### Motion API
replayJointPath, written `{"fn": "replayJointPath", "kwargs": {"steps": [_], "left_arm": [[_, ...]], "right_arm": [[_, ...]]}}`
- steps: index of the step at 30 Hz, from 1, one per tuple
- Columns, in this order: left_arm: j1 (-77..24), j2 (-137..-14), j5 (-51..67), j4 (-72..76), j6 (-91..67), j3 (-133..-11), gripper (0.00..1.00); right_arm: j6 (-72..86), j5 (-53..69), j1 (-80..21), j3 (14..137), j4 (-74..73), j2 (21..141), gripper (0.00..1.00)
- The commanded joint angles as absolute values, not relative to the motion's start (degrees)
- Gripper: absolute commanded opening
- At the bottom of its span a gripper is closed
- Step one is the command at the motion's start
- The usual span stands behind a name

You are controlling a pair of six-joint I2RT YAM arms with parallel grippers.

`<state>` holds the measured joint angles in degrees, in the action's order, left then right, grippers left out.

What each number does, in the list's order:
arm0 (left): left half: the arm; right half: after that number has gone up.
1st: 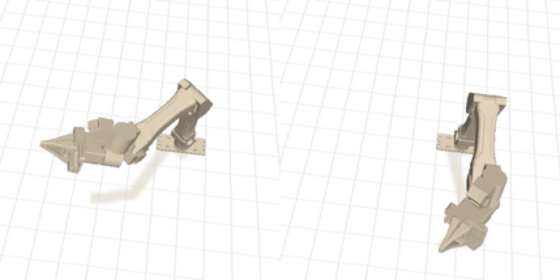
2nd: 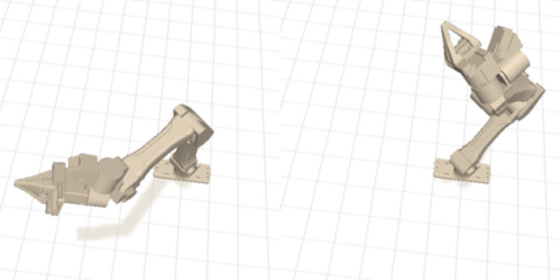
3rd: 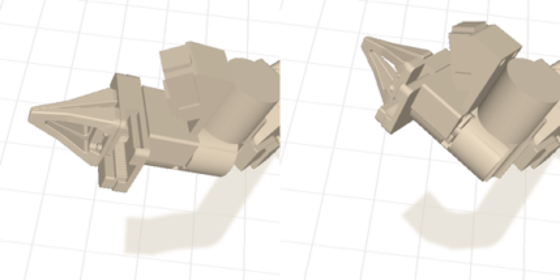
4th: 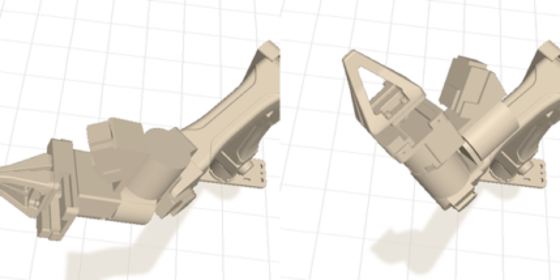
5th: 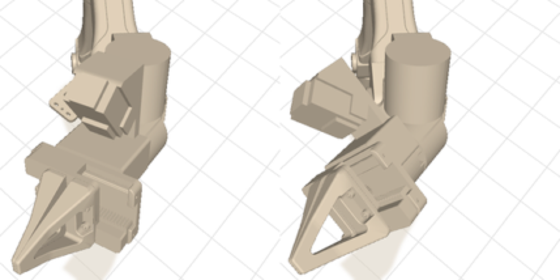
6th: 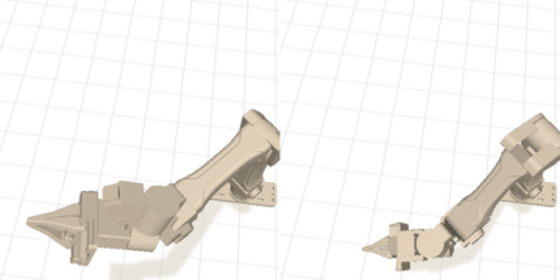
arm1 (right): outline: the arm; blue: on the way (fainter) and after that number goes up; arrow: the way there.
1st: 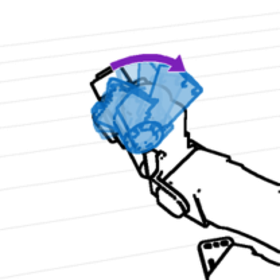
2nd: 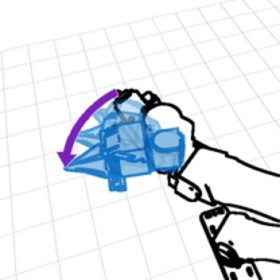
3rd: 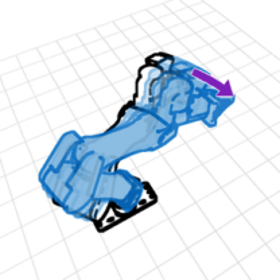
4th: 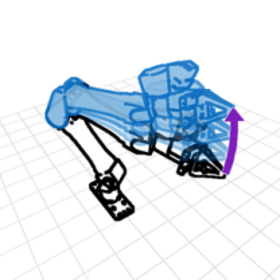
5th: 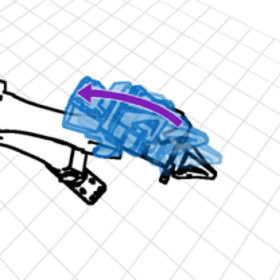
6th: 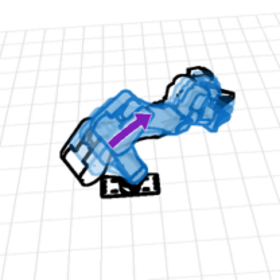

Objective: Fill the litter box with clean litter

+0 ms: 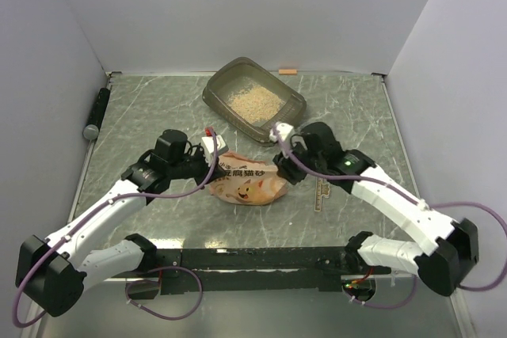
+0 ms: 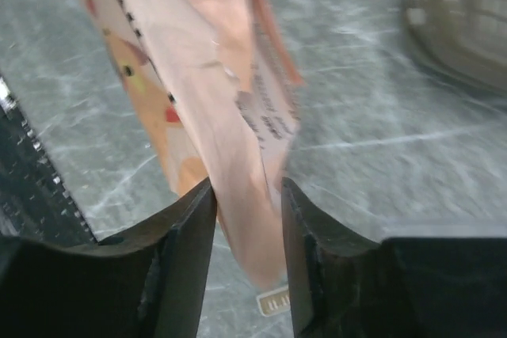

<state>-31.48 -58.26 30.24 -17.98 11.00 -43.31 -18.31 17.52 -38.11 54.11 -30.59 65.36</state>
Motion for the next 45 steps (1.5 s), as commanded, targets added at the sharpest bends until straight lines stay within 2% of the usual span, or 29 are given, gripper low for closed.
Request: {"fn": "replayJointPath", "kwargs": {"steps": [1,2,8,12,16,19,27,36,45], "left_arm": [[-31.0,-58.0,32.3,-14.3,9.8,-43.0,0.01],[-31.0,-57.9,32.3,-14.2,9.6,-42.9,0.01],[-31.0,-57.3,33.1,-13.5,9.1,-42.4,0.01],[-31.0,-57.4,33.5,-13.4,8.7,-42.3,0.01],[-31.1,-57.7,33.7,-13.2,8.7,-42.3,0.01],[-31.0,-57.7,33.8,-13.2,8.6,-42.1,0.01],[-31.1,-57.3,34.0,-12.8,8.2,-41.6,0.01],[-31.1,-57.3,34.9,-12.4,8.2,-41.6,0.01],[-31.1,-58.4,35.0,-12.6,8.3,-41.8,0.01]], "right_arm": [[-6.7,4.7,-34.2,55.2,-27.2,57.1,0.55],[-3.8,1.5,-33.4,54.8,-27.2,55.0,0.65],[12.3,-5.1,-26.6,52.4,-33.3,49.8,0.71],[22.4,-6.0,-22.2,48.9,-37.6,49.8,0.65],[27.9,-1.1,-16.7,43.9,-35.1,50.9,0.54],[30.1,1.8,-13.8,41.2,-33.2,53.8,0.52],[32.2,0.4,-9.4,35.7,-30.1,57.7,0.54],[32.0,4.6,-4.7,30.9,-24.1,60.7,0.53],[31.5,6.2,-4.1,29.9,-20.7,64.3,0.46]]}}
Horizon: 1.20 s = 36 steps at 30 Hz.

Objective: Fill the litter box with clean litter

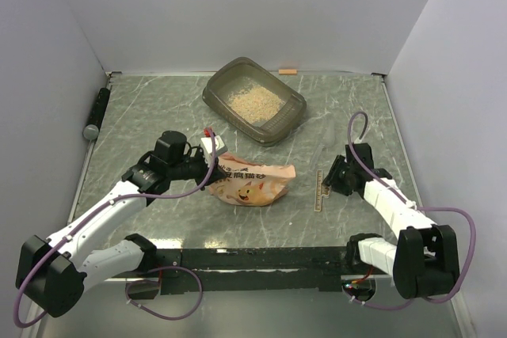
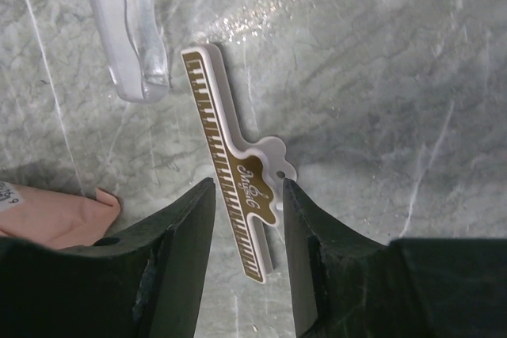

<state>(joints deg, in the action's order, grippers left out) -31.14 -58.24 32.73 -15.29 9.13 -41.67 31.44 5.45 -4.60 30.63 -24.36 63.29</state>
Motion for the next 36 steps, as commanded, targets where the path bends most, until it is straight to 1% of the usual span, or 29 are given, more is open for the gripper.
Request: {"fn": "replayJointPath", "kwargs": {"steps": [1,11,13,14,16,19,20,22,23,24,32,33,36], "left_arm": [[-31.1,-58.4,35.0,-12.6,8.3,-41.8,0.01],[-31.1,-58.8,35.2,-12.7,8.3,-41.9,0.01],[-31.1,-59.0,35.2,-12.6,8.3,-42.1,0.01],[-31.1,-59.0,35.2,-12.7,8.2,-42.1,0.01],[-31.1,-58.8,35.2,-12.7,8.3,-42.0,0.01],[-31.1,-58.6,35.1,-12.5,8.3,-41.8,0.01],[-31.1,-58.4,35.0,-12.6,8.2,-41.8,0.01],[-31.1,-58.4,35.0,-12.6,8.1,-41.8,0.01],[-31.1,-58.4,35.1,-12.6,8.1,-41.8,0.01],[-31.1,-58.3,34.9,-12.6,8.1,-41.9,0.01],[-31.1,-57.8,33.5,-12.1,7.6,-42.4,0.01],[-31.1,-57.8,33.3,-12.6,7.6,-43.1,0.02],[-31.1,-57.3,33.7,-13.1,7.4,-44.6,0.13]], "right_arm": [[31.5,6.2,-4.0,29.7,-20.5,64.9,0.46],[31.5,6.2,-4.0,29.7,-20.8,65.4,0.45],[31.6,6.8,-4.0,29.7,-20.6,65.9,0.41],[31.6,6.9,-4.0,29.6,-20.3,66.2,0.36],[31.6,7.6,-4.0,29.7,-20.3,67.1,0.33],[31.6,7.9,-4.0,29.7,-20.0,67.7,0.23],[31.6,8.0,-4.0,29.6,-19.9,67.8,0.18],[31.6,8.2,-4.0,29.5,-19.6,67.8,0.13],[31.6,8.3,-4.0,29.5,-19.6,67.9,0.03],[31.6,8.6,-4.0,29.4,-19.4,67.8,0.0],[30.1,9.1,-4.0,30.1,-21.9,62.2,0.0],[29.8,9.0,-4.0,31.2,-22.8,60.5,0.0],[27.5,9.4,-4.1,33.9,-26.9,57.1,0.0]]}}
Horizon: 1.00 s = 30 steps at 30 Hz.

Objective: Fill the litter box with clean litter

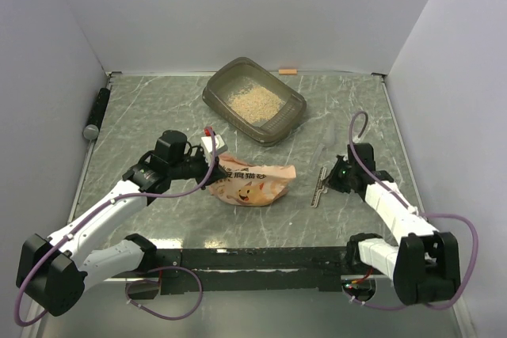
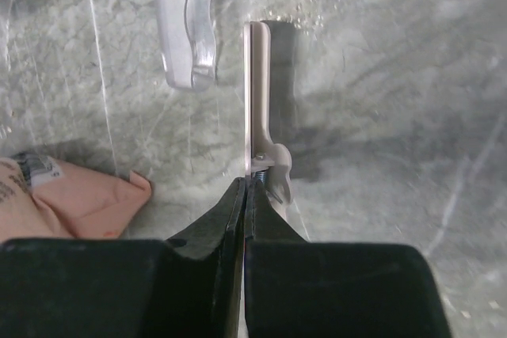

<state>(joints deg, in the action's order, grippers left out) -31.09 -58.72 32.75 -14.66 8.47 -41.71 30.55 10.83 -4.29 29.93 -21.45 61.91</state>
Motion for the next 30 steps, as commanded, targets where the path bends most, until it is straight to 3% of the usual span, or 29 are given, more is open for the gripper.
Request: {"fn": "replayJointPath", "kwargs": {"steps": [1,10,16,19,24,30], "left_arm": [[-31.1,-57.1,34.1,-13.1,7.2,-45.0,0.15],[-31.1,-58.3,37.7,-16.8,3.8,-55.1,0.35],[-31.1,-62.1,40.6,-19.0,-6.8,-67.7,0.39],[-31.1,-64.9,44.0,-17.5,-13.3,-69.5,0.35],[-30.9,-65.7,47.5,-1.7,-27.3,-65.4,0.31],[-28.7,-64.4,51.8,20.1,-40.5,-58.0,0.36]], "right_arm": [[27.2,9.8,-4.1,34.5,-27.8,56.1,0.0],[24.6,7.7,-8.0,44.9,-37.3,47.1,0.0],[20.7,3.4,-20.8,61.1,-43.4,48.9,0.0],[18.4,9.6,-25.0,68.1,-43.1,51.2,0.0],[15.6,21.4,-28.9,74.0,-39.1,52.6,0.0],[15.3,30.7,-31.0,78.0,-35.9,55.5,0.0]]}}
